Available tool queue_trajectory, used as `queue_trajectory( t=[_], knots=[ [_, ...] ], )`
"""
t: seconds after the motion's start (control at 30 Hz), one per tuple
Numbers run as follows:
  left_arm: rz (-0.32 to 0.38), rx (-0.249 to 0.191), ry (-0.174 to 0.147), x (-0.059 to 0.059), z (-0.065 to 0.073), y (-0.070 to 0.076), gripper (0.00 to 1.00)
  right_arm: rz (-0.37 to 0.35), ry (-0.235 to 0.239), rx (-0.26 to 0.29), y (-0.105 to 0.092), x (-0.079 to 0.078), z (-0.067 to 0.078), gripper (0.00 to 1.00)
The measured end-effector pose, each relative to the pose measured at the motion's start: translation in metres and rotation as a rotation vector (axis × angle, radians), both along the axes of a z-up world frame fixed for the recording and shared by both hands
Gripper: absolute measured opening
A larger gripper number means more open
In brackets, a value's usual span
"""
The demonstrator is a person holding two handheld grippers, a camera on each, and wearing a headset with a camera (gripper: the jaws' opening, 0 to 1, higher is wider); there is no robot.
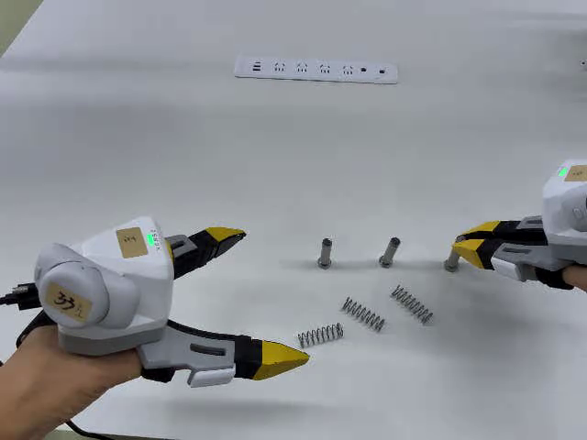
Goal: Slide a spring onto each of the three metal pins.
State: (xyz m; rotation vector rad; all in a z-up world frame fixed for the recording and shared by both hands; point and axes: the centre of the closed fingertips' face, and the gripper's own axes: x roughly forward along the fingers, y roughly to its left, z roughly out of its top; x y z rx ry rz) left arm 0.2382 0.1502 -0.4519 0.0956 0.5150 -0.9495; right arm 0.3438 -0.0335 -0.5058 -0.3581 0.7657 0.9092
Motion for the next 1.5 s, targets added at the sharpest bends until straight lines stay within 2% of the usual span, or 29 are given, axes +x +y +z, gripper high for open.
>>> queue_trajectory(
  t=[0.73,1.5],
  knots=[
    [0.003,-0.005,-0.004,-0.0008,0.0024,-0.0017,0.94,0.003,0.006,-0.011,-0.0056,-0.001,-0.0012,0.09],
    [0.005,-0.012,-0.002,0.0002,0.003,-0.0032,0.94,0.012,0.01,-0.016,-0.0023,-0.0053,0.0027,0.1]
  ],
)
